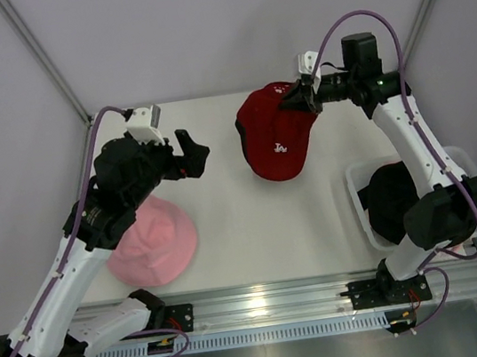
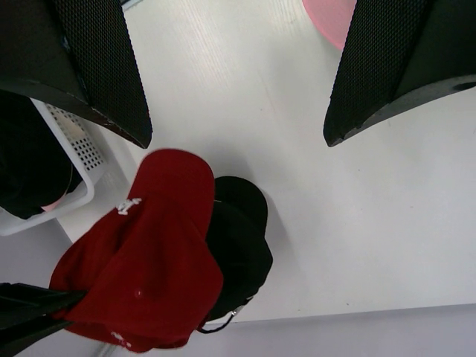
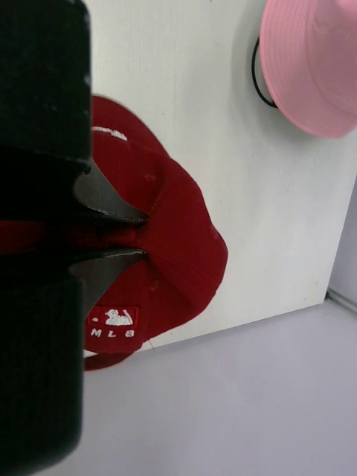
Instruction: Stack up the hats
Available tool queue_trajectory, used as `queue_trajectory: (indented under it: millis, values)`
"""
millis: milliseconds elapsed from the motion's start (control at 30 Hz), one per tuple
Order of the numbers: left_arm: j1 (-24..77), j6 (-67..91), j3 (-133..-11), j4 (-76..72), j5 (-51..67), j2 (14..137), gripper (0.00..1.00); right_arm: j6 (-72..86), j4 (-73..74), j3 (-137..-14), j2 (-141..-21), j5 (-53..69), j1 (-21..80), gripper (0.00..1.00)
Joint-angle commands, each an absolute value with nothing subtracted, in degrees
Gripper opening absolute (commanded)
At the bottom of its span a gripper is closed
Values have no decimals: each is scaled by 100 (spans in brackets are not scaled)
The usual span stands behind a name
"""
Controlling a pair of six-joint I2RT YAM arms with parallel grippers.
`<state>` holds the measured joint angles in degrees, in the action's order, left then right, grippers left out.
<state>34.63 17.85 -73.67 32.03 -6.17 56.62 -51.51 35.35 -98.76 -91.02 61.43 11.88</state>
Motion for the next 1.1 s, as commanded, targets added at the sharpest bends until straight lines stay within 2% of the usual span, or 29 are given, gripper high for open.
queue_trajectory:
  millis: [0,300,533,867,900,967,1000,1067]
  values:
    - [3375,1573,-7708,3384,-861,5801,99,-5880,3780,-10336,-9272,6777,1309,0]
    - [3287,1591,-7787,3559,-967,6011,100,-6539,4272,-11144,-10361,6435,1362,0]
    - [3147,1564,-7787,3612,-1020,6161,99,-6469,3604,-11197,-10661,6100,1310,0]
    - [3076,1573,-7787,3639,-870,6433,100,-6776,4086,-11268,-11267,6301,1275,1]
    - [3067,1582,-7796,3630,-870,6434,100,-6820,4148,-11259,-11294,6310,1266,2]
    - [3067,1582,-7787,3612,-861,6460,99,-6873,4262,-11197,-11347,6328,1248,12]
    - [3059,1582,-7805,3612,-835,6469,99,-6864,4263,-11154,-11338,6328,1239,26]
    - [3067,1591,-7805,3595,-800,6513,99,-6751,4123,-10970,-11242,6346,1222,39]
